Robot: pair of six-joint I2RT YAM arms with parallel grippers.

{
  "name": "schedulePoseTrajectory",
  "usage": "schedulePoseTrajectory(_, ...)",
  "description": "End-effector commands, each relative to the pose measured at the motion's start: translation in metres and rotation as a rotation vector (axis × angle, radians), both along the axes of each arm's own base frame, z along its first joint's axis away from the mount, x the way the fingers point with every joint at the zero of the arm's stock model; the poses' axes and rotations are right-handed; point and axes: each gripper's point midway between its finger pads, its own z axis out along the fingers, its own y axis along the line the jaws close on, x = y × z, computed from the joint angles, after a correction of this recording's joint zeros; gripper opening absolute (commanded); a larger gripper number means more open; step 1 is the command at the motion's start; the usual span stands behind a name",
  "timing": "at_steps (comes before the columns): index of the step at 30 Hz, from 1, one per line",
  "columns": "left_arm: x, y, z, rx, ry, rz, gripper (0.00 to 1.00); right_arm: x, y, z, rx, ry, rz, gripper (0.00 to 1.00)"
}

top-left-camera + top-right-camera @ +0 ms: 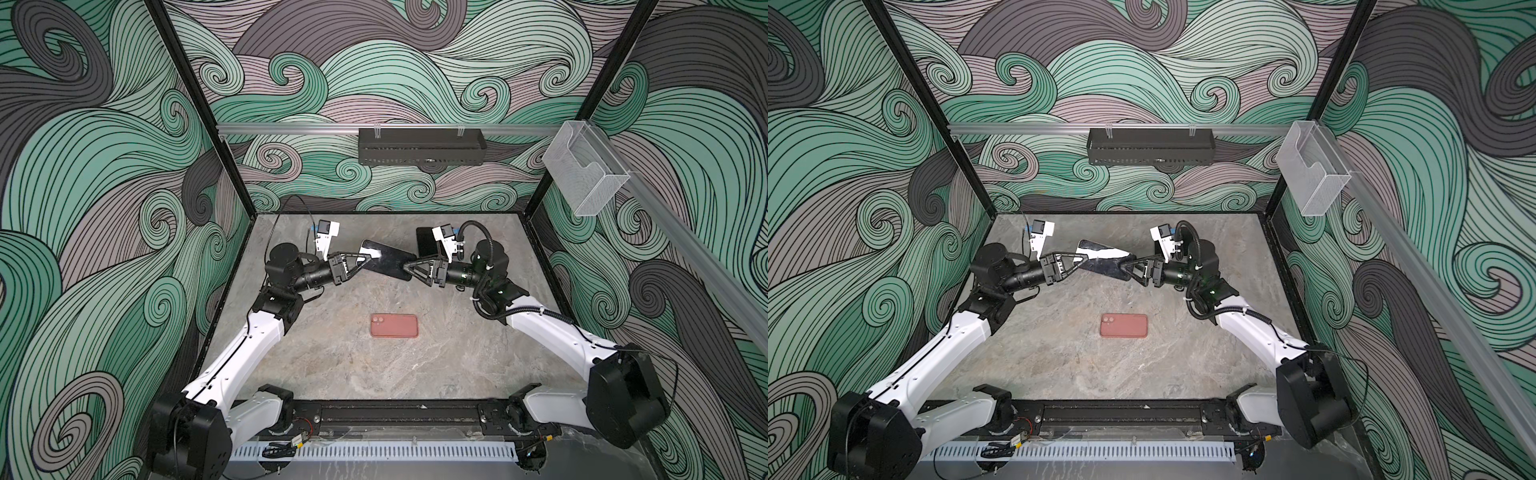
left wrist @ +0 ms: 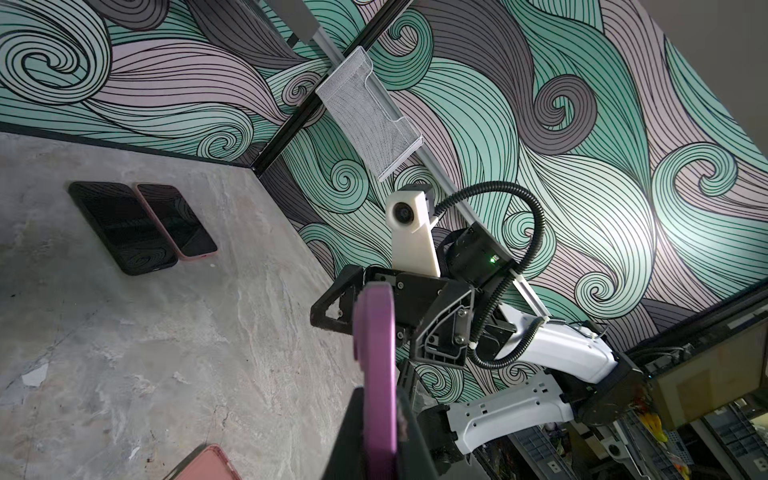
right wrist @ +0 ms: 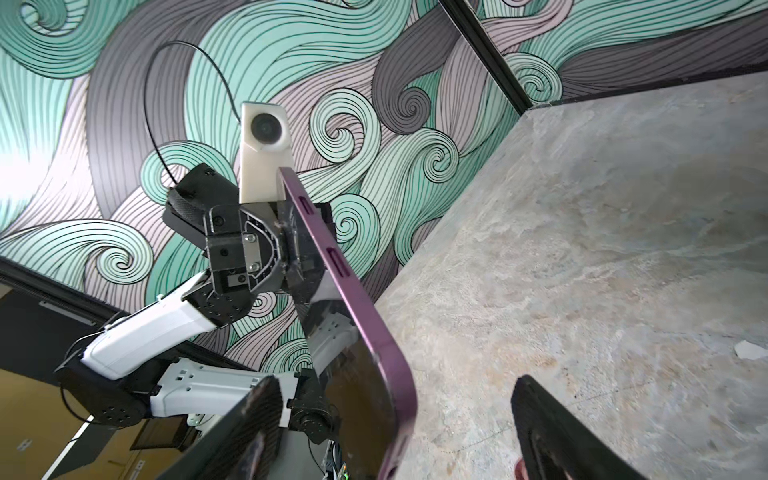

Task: Put the phone into the phone case
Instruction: 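Hold the purple-cased phone raised between both grippers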

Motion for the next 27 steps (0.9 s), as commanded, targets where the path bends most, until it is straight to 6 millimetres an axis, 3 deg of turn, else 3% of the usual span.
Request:
schedulePoseTrajectory(1,-0.009,0.003,0.035,-0.055,-0.127,-0.014,0.0,-0.012,0.005,0.017,0.067,-0.042,0.067,0.83)
schedulePoseTrajectory(9,-0.002,0.002,0.038,-0.111,-0.131,-0.012,0.0,-0.021,0.009,0.027,0.075,-0.084,0.089,0.76)
schedulePoseTrajectory(17,-0.002,0.003,0.036,-0.109,-0.138,-0.005,0.0,-0.023,0.008,0.044,0.109,-0.108,0.089,0.63)
schedulePoseTrajectory(27,-0.001,0.004,0.031,-0.116,-0.132,0.008,0.0,-0.024,0.008,0.055,0.142,-0.13,0.088,0.59)
